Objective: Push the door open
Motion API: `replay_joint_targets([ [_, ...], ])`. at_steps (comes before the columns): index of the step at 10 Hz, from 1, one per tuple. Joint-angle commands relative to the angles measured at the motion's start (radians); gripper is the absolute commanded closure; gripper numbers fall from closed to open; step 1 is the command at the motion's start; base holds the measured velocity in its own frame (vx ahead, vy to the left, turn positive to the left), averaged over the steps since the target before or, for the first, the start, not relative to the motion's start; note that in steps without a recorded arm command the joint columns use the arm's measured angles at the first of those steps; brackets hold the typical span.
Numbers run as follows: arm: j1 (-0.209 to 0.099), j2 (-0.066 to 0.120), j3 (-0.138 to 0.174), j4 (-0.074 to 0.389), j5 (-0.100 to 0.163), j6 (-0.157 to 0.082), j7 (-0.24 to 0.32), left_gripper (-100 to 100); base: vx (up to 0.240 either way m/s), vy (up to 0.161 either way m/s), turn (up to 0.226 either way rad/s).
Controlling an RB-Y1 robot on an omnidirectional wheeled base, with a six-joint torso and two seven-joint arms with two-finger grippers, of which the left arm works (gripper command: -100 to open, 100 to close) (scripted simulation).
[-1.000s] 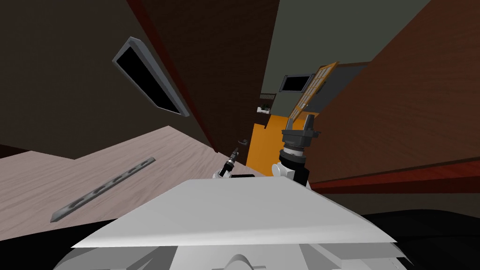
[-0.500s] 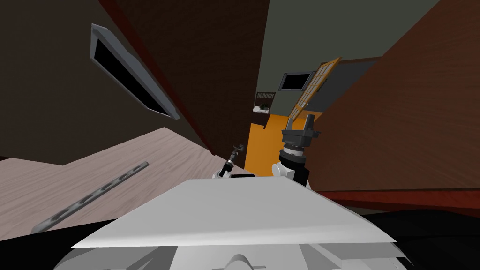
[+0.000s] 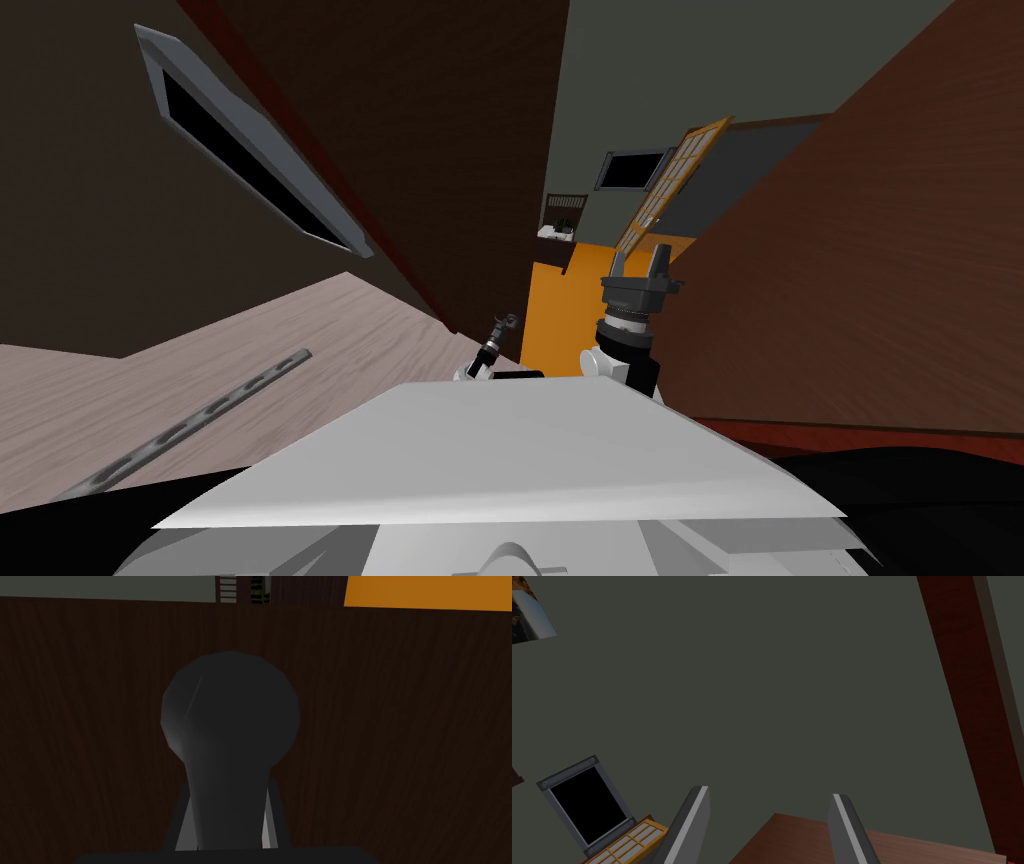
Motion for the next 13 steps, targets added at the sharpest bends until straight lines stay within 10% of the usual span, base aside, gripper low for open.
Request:
replay_joint_targets([
  [1,0.002,0.0,-0.001,0.001,0.0,0.0,0.0,100,-0.009,0.007,-0.013],
  [13,-0.009,0.024,0.092,0.019,0.016,0.0,-0.021,100,0.088,-0.072,0.025],
])
